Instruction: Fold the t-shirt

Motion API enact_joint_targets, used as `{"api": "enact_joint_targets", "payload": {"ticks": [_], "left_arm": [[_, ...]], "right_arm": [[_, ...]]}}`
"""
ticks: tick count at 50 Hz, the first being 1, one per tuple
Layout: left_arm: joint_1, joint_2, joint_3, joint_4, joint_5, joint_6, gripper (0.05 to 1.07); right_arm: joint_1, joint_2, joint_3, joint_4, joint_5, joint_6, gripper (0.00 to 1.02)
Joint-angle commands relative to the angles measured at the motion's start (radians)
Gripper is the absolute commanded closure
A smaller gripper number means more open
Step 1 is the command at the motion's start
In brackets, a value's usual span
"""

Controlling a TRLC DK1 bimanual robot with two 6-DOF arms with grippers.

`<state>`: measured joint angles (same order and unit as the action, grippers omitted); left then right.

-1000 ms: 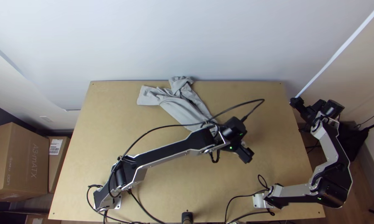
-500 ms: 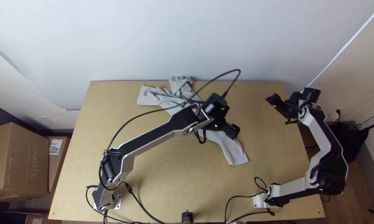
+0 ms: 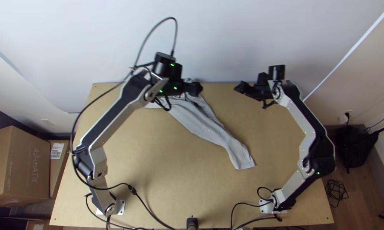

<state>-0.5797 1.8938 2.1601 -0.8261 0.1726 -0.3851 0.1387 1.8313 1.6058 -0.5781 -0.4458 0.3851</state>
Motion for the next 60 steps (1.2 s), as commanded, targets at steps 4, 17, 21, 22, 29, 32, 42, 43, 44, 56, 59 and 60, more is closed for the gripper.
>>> {"api": "enact_joint_targets", "payload": {"ticks": [4, 17, 21, 22, 29, 32, 42, 43, 44, 56, 59, 60], "left_arm": [[0.129, -0.081, 0.017, -0.045, -0.002, 0.014, 0.1], [0.281, -0.137, -0.006, -0.088, -0.002, 0.031, 0.1], [0.317, -0.154, -0.025, -0.088, -0.002, 0.031, 0.1], [0.327, -0.159, -0.031, -0.088, -0.002, 0.031, 0.1], [0.369, -0.191, -0.072, -0.088, -0.002, 0.035, 0.1], [0.382, -0.203, -0.085, -0.088, -0.002, 0.035, 0.1], [0.419, -0.234, -0.114, -0.088, -0.002, 0.035, 0.1], [0.422, -0.236, -0.114, -0.088, -0.002, 0.035, 0.1], [0.425, -0.237, -0.115, -0.088, -0.002, 0.035, 0.1], [0.445, -0.251, -0.123, -0.087, -0.002, 0.038, 0.1], [0.446, -0.252, -0.123, -0.082, -0.002, 0.038, 0.1], [0.446, -0.252, -0.123, -0.08, -0.002, 0.038, 0.1]], "right_arm": [[0.108, 0.134, 0.144, -0.083, -0.007, -0.002, 0.04], [0.243, 0.292, 0.302, -0.104, -0.008, -0.011, 0.05], [0.272, 0.342, 0.361, -0.104, -0.008, -0.011, 0.06], [0.28, 0.356, 0.376, -0.104, -0.008, -0.011, 0.07], [0.325, 0.447, 0.47, -0.117, -0.008, -0.009, 0.1], [0.343, 0.484, 0.51, -0.134, -0.008, -0.009, 0.15], [0.398, 0.582, 0.592, -0.178, -0.008, -0.012, 0.16], [0.401, 0.589, 0.599, -0.184, -0.008, -0.014, 0.16], [0.406, 0.599, 0.605, -0.192, -0.008, -0.015, 0.16], [0.418, 0.559, 0.565, -0.235, -0.004, -0.037, 0.86], [0.41, 0.503, 0.523, -0.235, 0.01, -0.038, 1.0], [0.407, 0.484, 0.505, -0.233, 0.01, -0.038, 1.0]]}}
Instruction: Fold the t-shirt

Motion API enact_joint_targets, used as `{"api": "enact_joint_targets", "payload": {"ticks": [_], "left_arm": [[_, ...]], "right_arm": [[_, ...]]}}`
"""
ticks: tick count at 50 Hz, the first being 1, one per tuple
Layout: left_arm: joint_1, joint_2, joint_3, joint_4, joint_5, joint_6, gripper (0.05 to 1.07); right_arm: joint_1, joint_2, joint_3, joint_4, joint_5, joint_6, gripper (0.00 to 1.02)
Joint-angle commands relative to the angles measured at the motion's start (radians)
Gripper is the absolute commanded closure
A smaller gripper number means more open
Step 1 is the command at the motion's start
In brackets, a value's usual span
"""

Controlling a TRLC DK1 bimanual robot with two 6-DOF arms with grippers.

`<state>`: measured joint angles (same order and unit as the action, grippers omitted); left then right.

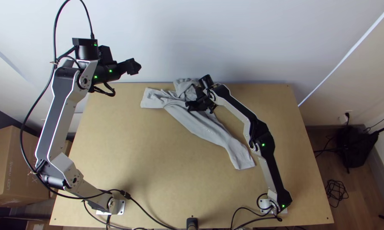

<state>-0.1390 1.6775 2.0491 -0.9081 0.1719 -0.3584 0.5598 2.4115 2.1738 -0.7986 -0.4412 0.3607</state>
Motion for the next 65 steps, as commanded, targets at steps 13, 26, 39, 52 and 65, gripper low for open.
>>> {"api": "enact_joint_targets", "payload": {"ticks": [13, 26, 39, 52, 65], "left_arm": [[-0.005, -0.03, -0.01, 0.026, 0.003, 0.013, 0.1], [-0.013, -0.029, -0.01, 0.032, 0.006, 0.01, 0.1], [-0.01, -0.036, -0.014, 0.032, 0.006, 0.015, 0.1], [0.003, -0.036, -0.02, 0.032, 0.006, 0.027, 0.1], [0.007, -0.035, -0.021, 0.038, 0.006, 0.03, 0.1]], "right_arm": [[-0.049, -0.45, -0.442, -0.013, 0.004, -0.112, 1.0], [-0.078, -0.784, -0.868, -0.013, 0.004, -0.263, 0.99], [-0.181, -0.864, -0.904, -0.177, 0.007, -0.351, 0.09], [-0.038, -0.882, -0.707, -0.177, 0.007, -0.316, 0.1], [0.112, -0.693, -0.569, -0.163, 0.053, -0.296, 0.16]]}}
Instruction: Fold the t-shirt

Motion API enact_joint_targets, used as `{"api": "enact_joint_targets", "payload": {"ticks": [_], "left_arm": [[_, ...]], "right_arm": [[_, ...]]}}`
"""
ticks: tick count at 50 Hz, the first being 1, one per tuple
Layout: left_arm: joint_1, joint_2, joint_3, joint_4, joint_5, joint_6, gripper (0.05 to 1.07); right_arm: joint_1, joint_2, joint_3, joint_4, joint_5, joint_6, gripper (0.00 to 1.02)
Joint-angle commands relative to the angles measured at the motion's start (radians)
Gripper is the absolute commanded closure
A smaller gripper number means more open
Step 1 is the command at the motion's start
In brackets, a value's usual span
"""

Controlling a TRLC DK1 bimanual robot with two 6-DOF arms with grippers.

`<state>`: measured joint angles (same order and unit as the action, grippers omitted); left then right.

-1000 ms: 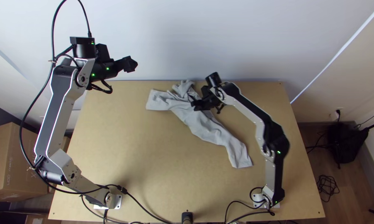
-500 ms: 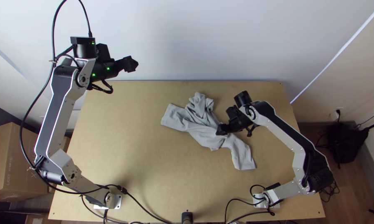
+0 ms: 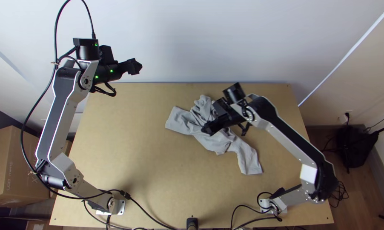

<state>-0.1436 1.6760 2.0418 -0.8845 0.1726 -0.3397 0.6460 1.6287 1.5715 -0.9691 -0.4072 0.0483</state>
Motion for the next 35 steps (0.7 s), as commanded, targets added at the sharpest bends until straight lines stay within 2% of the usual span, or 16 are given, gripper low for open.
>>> {"api": "enact_joint_targets", "payload": {"ticks": [1, 6, 13, 24, 27, 32, 35], "left_arm": [[0.015, -0.033, -0.014, 0.016, 0.005, 0.013, 0.1], [0.024, -0.036, -0.02, 0.016, 0.005, 0.018, 0.1], [0.035, -0.044, -0.029, 0.016, 0.005, 0.03, 0.1], [0.055, -0.045, -0.031, 0.016, 0.007, 0.039, 0.1], [0.056, -0.044, -0.031, 0.016, 0.007, 0.041, 0.1], [0.053, -0.041, -0.031, 0.021, 0.008, 0.039, 0.1], [0.05, -0.038, -0.034, 0.021, 0.008, 0.039, 0.1]], "right_arm": [[0.03, 0.109, 0.044, 0.02, 0.021, 0.027, 0.16], [0.04, 0.194, 0.074, 0.093, 0.03, 0.078, 0.16], [0.047, 0.3, 0.111, 0.13, 0.073, 0.099, 0.16], [0.04, 0.41, 0.131, 0.159, 0.082, 0.111, 0.17], [0.04, 0.431, 0.131, 0.168, 0.082, 0.111, 0.27], [0.04, 0.454, 0.13, 0.185, 0.08, 0.127, 0.3], [0.041, 0.451, 0.128, 0.205, 0.08, 0.139, 0.47]]}}
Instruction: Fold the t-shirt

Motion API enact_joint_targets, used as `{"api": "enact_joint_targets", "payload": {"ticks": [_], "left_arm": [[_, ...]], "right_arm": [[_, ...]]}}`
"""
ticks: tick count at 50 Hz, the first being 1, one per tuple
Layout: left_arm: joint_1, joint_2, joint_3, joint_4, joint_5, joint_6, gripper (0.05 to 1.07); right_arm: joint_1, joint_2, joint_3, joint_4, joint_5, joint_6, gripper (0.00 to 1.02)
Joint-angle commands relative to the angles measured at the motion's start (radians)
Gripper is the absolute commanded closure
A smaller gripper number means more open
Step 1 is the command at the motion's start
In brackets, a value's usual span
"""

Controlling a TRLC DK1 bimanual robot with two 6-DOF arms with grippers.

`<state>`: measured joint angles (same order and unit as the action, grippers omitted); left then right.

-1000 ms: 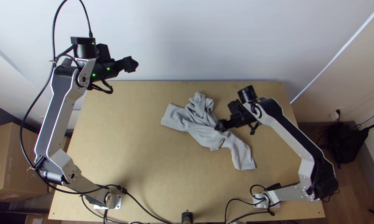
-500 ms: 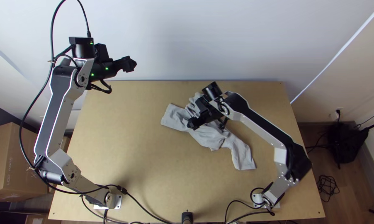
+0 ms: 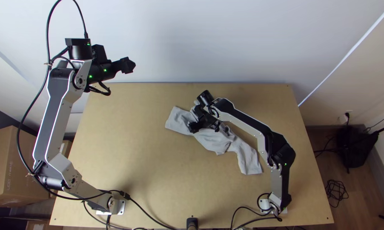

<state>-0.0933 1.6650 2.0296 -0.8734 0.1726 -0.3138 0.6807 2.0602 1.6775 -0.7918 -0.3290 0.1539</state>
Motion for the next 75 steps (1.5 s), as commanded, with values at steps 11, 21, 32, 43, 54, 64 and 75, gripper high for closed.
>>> {"api": "enact_joint_targets", "payload": {"ticks": [11, 21, 32, 43, 54, 64, 75], "left_arm": [[-0.056, -0.013, -0.103, 0.02, 0.007, 0.084, 0.1], [-0.132, 0.021, -0.152, 0.079, 0.005, 0.125, 0.1], [-0.154, 0.045, -0.147, 0.119, 0.005, 0.127, 0.1], [-0.135, 0.036, -0.146, 0.119, 0.005, 0.151, 0.1], [-0.098, 0.024, -0.154, 0.111, 0.005, 0.163, 0.1], [-0.088, 0.021, -0.164, 0.109, 0.007, 0.171, 0.1], [-0.111, 0.058, -0.143, 0.122, 0.008, 0.171, 0.1]], "right_arm": [[-0.009, -0.193, -0.107, 0.172, 0.002, 0.098, 1.0], [-0.047, -0.328, -0.173, 0.172, 0.001, 0.105, 0.99], [-0.023, -0.287, -0.177, 0.132, -0.012, 0.093, 0.46], [0.01, -0.158, -0.102, 0.134, -0.012, 0.095, 0.46], [0.014, -0.018, -0.027, 0.134, -0.01, 0.085, 0.46], [0.022, 0.046, -0.018, 0.141, -0.002, 0.084, 0.68], [0.025, -0.064, -0.107, 0.14, -0.004, 0.081, 1.0]]}}
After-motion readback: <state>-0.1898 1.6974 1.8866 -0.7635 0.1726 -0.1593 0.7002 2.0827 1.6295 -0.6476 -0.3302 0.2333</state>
